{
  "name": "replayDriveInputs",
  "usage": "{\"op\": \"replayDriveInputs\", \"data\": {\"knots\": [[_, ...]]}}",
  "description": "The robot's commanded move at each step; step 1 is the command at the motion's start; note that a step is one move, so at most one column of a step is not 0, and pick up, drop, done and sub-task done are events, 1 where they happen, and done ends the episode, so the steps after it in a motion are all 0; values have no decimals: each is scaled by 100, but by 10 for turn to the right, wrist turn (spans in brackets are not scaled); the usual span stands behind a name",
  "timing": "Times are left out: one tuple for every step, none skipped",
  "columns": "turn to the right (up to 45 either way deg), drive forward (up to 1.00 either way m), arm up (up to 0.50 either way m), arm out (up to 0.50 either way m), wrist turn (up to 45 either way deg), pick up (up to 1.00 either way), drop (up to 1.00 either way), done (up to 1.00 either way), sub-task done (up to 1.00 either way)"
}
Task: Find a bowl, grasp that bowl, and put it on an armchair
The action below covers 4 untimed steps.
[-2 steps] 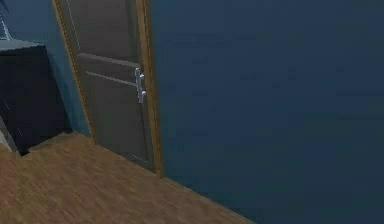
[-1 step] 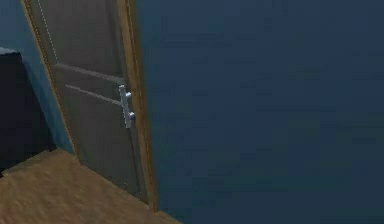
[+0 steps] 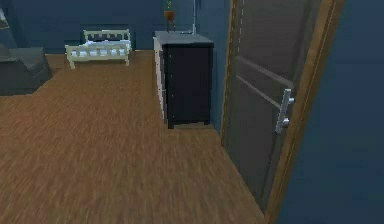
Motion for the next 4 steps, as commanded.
{"op": "replayDriveInputs", "data": {"knots": [[-90, 0, 0, 0, 0, 0, 0, 0, 0], [0, 50, 0, 0, 0, 0, 0, 0, 0], [-390, 0, 0, 0, 0, 0, 0, 0, 0], [0, 100, 0, 0, 0, 0, 0, 0, 0]]}}
